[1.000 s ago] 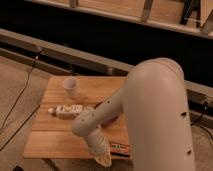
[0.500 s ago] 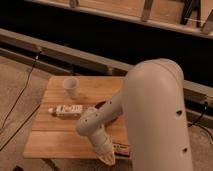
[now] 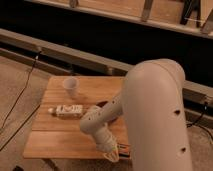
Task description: Push the eraser across the table
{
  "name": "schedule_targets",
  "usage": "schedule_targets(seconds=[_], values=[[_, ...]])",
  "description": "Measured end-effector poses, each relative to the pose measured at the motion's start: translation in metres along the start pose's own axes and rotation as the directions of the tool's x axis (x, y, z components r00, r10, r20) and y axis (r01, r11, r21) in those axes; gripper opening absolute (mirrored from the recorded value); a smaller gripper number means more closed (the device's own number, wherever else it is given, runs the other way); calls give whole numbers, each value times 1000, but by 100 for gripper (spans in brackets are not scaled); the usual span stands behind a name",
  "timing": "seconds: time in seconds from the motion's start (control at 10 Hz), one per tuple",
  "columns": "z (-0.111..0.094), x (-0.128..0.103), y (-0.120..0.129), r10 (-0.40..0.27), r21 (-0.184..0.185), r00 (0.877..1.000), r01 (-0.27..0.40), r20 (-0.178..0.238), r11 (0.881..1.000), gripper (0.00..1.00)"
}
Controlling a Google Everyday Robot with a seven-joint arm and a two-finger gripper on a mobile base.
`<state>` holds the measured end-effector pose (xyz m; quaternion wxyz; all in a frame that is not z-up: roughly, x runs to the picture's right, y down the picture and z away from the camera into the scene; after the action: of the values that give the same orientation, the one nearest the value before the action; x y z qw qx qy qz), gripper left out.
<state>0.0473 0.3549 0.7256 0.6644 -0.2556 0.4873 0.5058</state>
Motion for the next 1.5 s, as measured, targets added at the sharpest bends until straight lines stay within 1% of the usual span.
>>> schedule_targets(seconds=[0.5, 0.9, 1.1, 1.5], values=[[3, -19, -14, 15, 25, 999, -15, 34, 1000, 0], [4, -35, -31, 38, 43, 997, -41, 61, 998, 0], [3, -39, -39, 56, 45, 996, -59, 68, 997, 0], [-3, -45, -54, 105, 36, 990, -108, 91, 993, 0]])
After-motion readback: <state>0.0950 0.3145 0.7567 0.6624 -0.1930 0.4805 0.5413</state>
